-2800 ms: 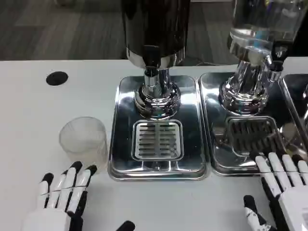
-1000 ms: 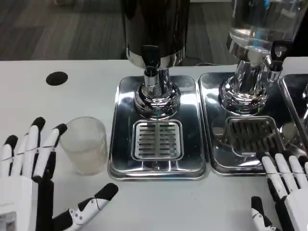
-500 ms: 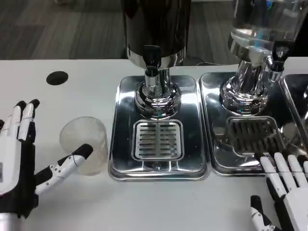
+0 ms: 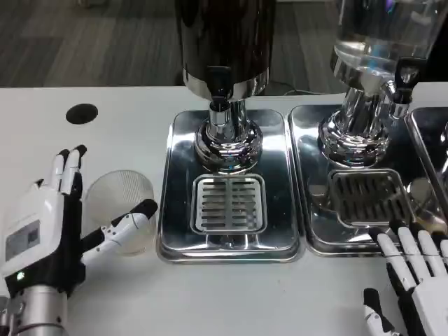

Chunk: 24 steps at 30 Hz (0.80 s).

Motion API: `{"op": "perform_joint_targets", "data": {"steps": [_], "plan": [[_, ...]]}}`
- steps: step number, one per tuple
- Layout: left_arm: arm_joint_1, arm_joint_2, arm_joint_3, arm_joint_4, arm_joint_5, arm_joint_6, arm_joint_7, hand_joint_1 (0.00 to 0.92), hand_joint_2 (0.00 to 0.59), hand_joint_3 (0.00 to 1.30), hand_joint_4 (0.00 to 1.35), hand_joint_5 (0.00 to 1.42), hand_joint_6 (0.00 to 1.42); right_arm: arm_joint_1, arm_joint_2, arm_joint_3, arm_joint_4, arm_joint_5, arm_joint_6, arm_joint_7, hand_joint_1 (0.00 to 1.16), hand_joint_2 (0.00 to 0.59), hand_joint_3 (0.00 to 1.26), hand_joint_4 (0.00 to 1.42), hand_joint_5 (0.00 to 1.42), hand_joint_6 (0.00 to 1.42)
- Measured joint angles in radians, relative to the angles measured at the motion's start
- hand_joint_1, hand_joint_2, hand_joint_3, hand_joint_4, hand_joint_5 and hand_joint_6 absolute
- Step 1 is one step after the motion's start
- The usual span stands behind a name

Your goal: Grasp the cup under the faucet to collect the drink, then remove the cup.

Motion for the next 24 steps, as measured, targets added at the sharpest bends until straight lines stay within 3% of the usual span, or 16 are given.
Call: {"op": "perform_joint_targets", "data": {"steps": [8, 16, 20, 24], "plan": [[-0.028, 0.0, -0.026, 0.042, 0.0, 0.033, -0.009, 0.084, 0.041, 0.11, 0.01, 0.24, 0.27, 0.0, 0.0, 0.0, 0.009, 0.016, -0.004, 0.0, 0.17, 0.483, 0.12, 0.0, 0.0, 0.01], [-0.053, -0.004, -0.046, 0.059, -0.001, 0.066, -0.025, 0.155, 0.061, 0.18, 0.11, 0.41, 0.47, -0.001, -0.004, -0.002, 0.02, 0.031, -0.014, 0.0, 0.18, 0.478, 0.12, 0.0, 0.0, 0.02], [-0.066, -0.004, -0.054, 0.062, 0.0, 0.082, -0.027, 0.265, 0.092, 0.28, 0.24, 0.63, 0.84, -0.005, -0.005, -0.005, 0.035, 0.038, -0.023, 0.0, 0.18, 0.477, 0.13, 0.0, 0.0, 0.03], [-0.076, -0.007, -0.058, 0.067, 0.0, 0.085, -0.025, 0.363, 0.105, 0.45, 0.39, 0.81, 1.11, -0.009, -0.005, -0.008, 0.041, 0.048, -0.03, 0.0, 0.18, 0.477, 0.14, 0.0, 0.0, 0.04]]}}
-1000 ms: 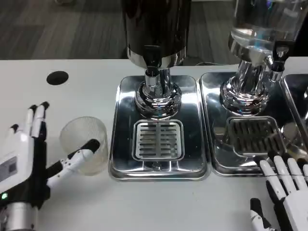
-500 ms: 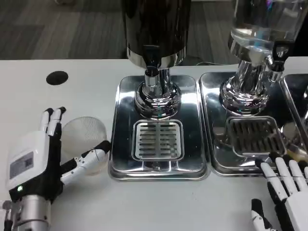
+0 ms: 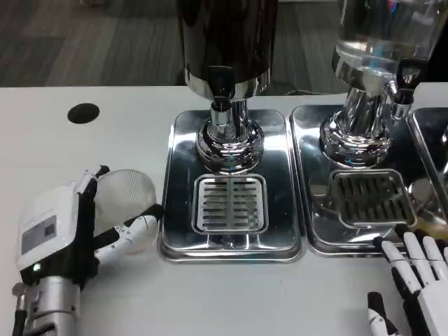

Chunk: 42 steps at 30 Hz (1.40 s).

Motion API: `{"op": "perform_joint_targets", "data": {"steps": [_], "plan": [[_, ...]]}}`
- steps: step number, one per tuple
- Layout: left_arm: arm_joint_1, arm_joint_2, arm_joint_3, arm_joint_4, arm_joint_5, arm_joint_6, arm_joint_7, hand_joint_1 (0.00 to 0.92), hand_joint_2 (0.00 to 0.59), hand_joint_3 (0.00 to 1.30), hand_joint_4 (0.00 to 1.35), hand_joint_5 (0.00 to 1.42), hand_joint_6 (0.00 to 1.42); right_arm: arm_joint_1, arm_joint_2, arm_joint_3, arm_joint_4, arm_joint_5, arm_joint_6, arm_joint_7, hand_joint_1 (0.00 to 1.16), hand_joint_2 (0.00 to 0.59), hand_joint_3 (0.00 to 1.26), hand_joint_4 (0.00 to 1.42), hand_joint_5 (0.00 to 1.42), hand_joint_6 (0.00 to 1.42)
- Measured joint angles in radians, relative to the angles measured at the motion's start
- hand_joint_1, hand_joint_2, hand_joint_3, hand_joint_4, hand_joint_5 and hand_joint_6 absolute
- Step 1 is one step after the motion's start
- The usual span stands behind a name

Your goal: Grasp the cup under the faucet to collect the drink, then remove the cup.

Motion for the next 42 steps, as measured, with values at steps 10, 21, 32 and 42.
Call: {"op": "perform_joint_targets", "data": {"steps": [10, 21, 32, 42], "plan": [[-0.012, -0.012, -0.007, 0.0, 0.0, 0.025, 0.041, 0.56, 0.05, 0.64, 0.65, 0.97, 1.31, -0.009, 0.0, -0.01, 0.021, 0.019, -0.014, 0.0, 0.19, 0.482, 0.16, 0.0, 0.0, 0.06], [0.014, -0.034, -0.01, -0.002, 0.001, 0.019, 0.107, 0.568, 0.063, 0.62, 0.65, 0.89, 1.23, -0.01, -0.001, -0.014, 0.035, 0.025, -0.033, 0.0, 0.17, 0.474, 0.16, 0.0, 0.0, 0.08], [0.06, -0.04, 0.0, -0.068, -0.006, -0.005, 0.132, 0.503, 0.09, 0.56, 0.6, 0.86, 1.18, -0.011, -0.006, -0.019, 0.033, 0.027, -0.035, 0.0, 0.16, 0.473, 0.16, 0.0, 0.0, 0.08], [0.058, -0.058, 0.013, -0.178, 0.003, -0.003, 0.127, 0.48, 0.099, 0.56, 0.6, 0.86, 1.17, -0.002, -0.011, -0.03, 0.014, 0.025, -0.036, -0.002, 0.15, 0.473, 0.11, 0.0, 0.0, 0.05]]}}
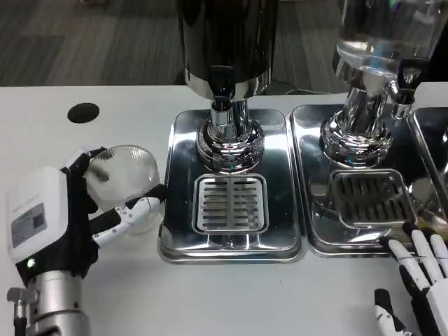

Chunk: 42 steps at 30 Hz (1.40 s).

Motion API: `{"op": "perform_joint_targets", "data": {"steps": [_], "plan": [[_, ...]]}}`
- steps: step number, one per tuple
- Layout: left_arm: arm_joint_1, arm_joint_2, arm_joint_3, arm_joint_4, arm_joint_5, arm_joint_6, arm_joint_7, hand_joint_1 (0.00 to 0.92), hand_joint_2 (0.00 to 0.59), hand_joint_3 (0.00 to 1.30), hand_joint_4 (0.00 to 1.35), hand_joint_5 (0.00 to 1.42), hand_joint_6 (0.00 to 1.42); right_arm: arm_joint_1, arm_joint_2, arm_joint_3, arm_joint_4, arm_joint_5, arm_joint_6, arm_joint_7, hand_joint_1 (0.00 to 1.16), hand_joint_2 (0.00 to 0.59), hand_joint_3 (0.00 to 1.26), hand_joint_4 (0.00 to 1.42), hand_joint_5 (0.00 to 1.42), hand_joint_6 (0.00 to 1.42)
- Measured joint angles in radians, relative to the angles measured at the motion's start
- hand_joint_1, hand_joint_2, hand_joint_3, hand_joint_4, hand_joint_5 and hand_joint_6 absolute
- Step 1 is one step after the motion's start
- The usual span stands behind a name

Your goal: Grasp the cup under the faucet to collect the drink, then remove the cup.

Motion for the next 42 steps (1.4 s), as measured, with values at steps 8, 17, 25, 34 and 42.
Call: {"op": "perform_joint_targets", "data": {"steps": [8, 17, 25, 34, 42], "plan": [[-0.093, -0.038, -0.074, 0.043, 0.071, 0.054, -0.036, 0.351, 0.102, 0.56, 0.6, 0.89, 1.17, 0.018, -0.012, -0.03, -0.029, -0.001, -0.007, -0.009, 0.16, 0.482, 0.1, 0.0, 0.0, 0.03], [-0.214, -0.094, -0.138, 0.201, 0.085, 0.091, -0.032, 0.301, 0.116, 0.55, 0.6, 0.89, 1.17, 0.032, -0.018, -0.047, -0.051, 0.003, -0.016, -0.009, 0.17, 0.483, 0.09, 0.0, 0.0, 0.03], [-0.291, -0.138, -0.203, 0.313, 0.116, 0.107, 0.014, 0.286, 0.121, 0.54, 0.59, 0.88, 1.17, 0.036, -0.018, -0.058, -0.061, 0.008, -0.018, -0.009, 0.18, 0.483, 0.1, 0.0, 0.0, 0.03], [-0.309, -0.14, -0.266, 0.348, 0.163, 0.121, 0.07, 0.24, 0.135, 0.49, 0.56, 0.85, 1.14, 0.039, -0.017, -0.066, -0.065, 0.018, -0.022, -0.008, 0.18, 0.483, 0.1, 0.0, 0.0, 0.03], [-0.318, -0.14, -0.301, 0.383, 0.225, 0.145, 0.122, 0.204, 0.138, 0.44, 0.51, 0.83, 1.11, 0.049, -0.018, -0.074, -0.064, 0.037, -0.03, -0.008, 0.19, 0.483, 0.11, 0.0, 0.0, 0.03]]}}
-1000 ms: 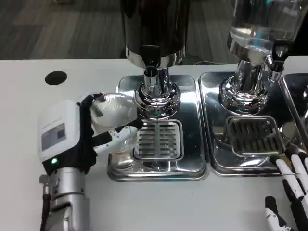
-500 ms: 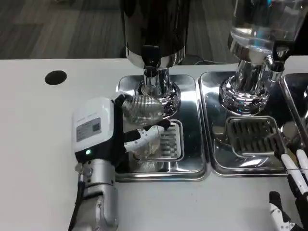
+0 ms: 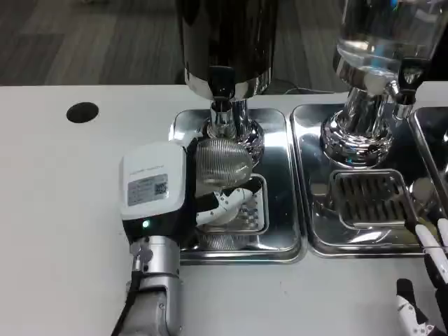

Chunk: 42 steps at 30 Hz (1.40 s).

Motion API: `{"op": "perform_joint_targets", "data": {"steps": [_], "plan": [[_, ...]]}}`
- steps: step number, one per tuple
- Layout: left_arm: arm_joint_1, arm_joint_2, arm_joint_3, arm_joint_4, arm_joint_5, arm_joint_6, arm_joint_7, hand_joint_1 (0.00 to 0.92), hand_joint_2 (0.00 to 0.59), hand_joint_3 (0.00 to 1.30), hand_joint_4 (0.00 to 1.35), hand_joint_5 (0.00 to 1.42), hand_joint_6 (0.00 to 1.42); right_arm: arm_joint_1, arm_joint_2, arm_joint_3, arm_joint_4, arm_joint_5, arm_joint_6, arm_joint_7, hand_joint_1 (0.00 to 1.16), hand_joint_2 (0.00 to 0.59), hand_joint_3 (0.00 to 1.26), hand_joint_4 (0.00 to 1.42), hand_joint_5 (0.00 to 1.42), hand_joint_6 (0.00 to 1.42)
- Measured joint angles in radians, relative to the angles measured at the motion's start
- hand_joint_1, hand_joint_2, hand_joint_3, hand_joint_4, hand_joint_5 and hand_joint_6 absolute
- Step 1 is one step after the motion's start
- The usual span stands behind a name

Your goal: Grasp the cup under the faucet to collect the drink, then remove the cup.

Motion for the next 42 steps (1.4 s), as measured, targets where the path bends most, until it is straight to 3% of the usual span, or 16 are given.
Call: {"op": "perform_joint_targets", "data": {"steps": [8, 13, 19, 28, 31, 42], "plan": [[-0.007, 0.002, -0.001, 0.033, 0.0, -0.001, 0.024, 0.164, 0.138, 0.39, 0.46, 0.78, 1.05, 0.001, 0.0, -0.002, 0.001, 0.004, -0.005, 0.0, 0.19, 0.483, 0.11, 0.0, 0.0, 0.05], [-0.013, 0.002, -0.001, 0.054, -0.001, -0.002, 0.037, 0.113, 0.113, 0.33, 0.35, 0.71, 0.98, 0.0, 0.0, -0.002, 0.006, 0.007, -0.012, 0.0, 0.19, 0.483, 0.12, 0.0, 0.0, 0.05], [-0.022, 0.002, -0.001, 0.058, -0.003, -0.006, 0.037, 0.028, 0.072, 0.23, 0.18, 0.45, 0.57, -0.006, 0.0, -0.002, 0.009, 0.01, -0.012, 0.0, 0.19, 0.483, 0.12, 0.0, 0.0, 0.05], [-0.022, 0.005, -0.001, 0.065, -0.011, -0.024, 0.037, 0.0, 0.064, 0.14, 0.08, 0.32, 0.34, -0.017, 0.002, -0.001, 0.015, 0.014, -0.012, 0.001, 0.19, 0.483, 0.12, 0.0, 0.0, 0.05], [-0.014, 0.012, 0.008, 0.044, -0.038, -0.043, 0.039, 0.0, 0.037, 0.13, 0.06, 0.26, 0.24, -0.018, 0.008, 0.0, 0.02, 0.014, -0.012, 0.001, 0.19, 0.483, 0.13, 0.0, 0.0, 0.05], [0.099, 0.046, 0.066, -0.108, -0.085, -0.14, 0.083, 0.0, 0.018, 0.15, 0.04, 0.23, 0.19, -0.02, 0.007, -0.008, 0.007, -0.006, -0.01, 0.0, 0.07, 0.461, 0.13, 0.0, 0.0, 0.03]]}}
